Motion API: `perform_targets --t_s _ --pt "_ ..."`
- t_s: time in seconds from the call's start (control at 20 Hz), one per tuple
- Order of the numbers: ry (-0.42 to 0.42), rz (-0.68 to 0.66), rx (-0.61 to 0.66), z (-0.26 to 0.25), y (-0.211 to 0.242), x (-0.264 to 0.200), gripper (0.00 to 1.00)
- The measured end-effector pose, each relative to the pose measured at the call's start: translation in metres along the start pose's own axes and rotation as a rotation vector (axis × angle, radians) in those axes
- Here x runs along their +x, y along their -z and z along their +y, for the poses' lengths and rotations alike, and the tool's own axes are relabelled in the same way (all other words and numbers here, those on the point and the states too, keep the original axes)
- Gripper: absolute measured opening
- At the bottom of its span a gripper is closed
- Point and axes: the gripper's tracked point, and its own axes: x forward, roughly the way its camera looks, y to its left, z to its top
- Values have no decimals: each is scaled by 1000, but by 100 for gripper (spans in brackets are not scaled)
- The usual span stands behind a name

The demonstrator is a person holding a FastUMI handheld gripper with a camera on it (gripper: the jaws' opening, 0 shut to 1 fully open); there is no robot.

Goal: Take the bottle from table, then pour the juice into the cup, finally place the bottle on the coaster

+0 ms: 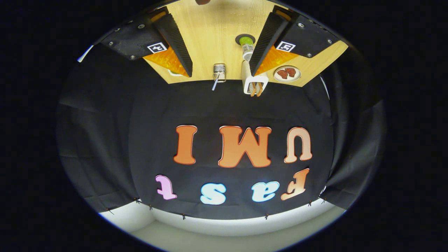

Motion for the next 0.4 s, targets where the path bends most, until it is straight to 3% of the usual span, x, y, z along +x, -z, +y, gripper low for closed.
perform_targets --t_s 0.15,0.4 --pt "38 -17 -18 -14 -2 -20 97" --pt "20 -18 14 -13 3 -29 97"
